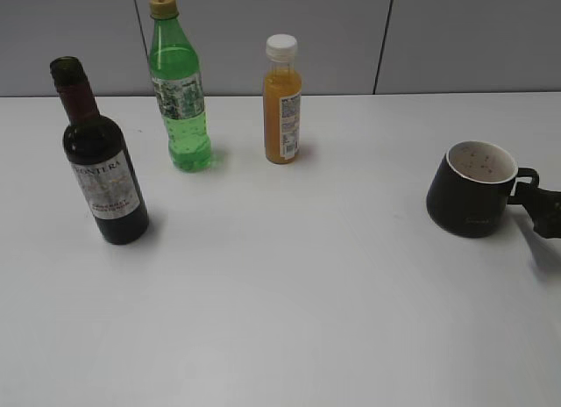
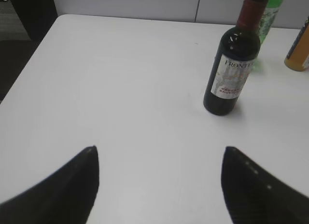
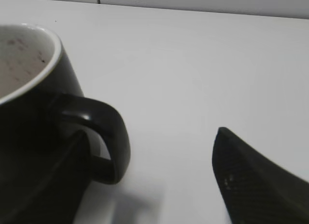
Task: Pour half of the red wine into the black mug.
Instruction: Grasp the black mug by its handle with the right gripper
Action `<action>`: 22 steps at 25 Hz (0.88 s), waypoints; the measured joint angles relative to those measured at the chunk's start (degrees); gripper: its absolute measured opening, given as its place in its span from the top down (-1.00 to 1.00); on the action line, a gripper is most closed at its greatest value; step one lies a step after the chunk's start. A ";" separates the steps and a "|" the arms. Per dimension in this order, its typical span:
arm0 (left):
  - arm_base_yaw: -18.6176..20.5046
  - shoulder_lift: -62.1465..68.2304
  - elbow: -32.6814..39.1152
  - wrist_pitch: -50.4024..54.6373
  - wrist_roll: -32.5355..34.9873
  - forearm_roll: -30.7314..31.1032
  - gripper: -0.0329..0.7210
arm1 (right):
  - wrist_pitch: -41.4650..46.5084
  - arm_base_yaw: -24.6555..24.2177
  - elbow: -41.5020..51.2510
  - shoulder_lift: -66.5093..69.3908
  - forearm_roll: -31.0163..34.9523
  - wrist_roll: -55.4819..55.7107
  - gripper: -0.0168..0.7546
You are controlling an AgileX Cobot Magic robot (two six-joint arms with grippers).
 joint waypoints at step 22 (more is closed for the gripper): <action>0.00 0.00 0.00 0.00 0.00 0.00 -0.65 | -0.38 2.22 -4.92 4.05 1.91 0.36 -0.58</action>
